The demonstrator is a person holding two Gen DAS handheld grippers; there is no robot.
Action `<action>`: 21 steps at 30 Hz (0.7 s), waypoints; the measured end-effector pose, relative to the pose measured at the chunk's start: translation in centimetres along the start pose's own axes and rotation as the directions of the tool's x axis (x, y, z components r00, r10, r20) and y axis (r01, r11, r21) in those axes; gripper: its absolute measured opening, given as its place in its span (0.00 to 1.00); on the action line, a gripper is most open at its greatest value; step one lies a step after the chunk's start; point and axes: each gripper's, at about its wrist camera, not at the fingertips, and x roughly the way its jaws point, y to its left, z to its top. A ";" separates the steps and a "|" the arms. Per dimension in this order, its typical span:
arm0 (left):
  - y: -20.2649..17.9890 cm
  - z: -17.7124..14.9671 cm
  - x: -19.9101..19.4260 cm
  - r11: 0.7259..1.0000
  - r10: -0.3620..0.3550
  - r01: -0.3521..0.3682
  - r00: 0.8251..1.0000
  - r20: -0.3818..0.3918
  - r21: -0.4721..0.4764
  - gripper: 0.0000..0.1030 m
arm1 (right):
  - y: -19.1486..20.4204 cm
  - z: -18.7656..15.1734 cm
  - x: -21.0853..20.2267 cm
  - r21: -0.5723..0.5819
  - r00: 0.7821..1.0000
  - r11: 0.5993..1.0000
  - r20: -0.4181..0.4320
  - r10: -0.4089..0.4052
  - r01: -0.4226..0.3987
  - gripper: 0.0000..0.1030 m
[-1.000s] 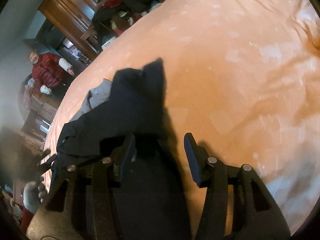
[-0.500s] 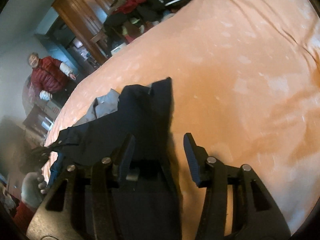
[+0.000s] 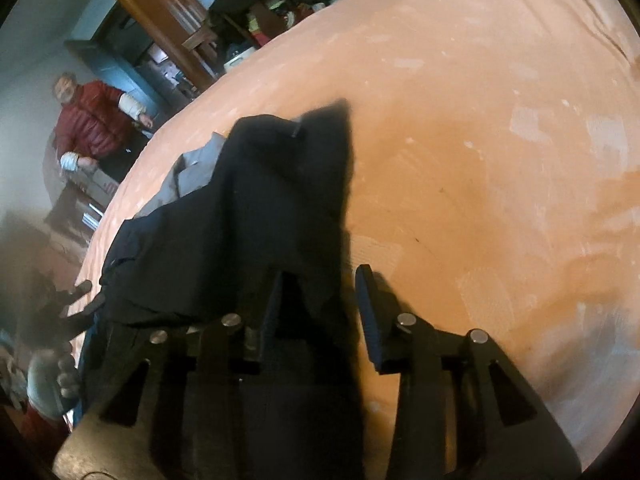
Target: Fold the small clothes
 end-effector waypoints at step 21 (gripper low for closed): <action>-0.4 3.5 -0.8 0.989 0.144 -0.148 0.964 0.224 0.004 0.09 | 3.1 2.3 -1.7 -0.129 0.998 0.992 0.064 0.014 -0.006 0.18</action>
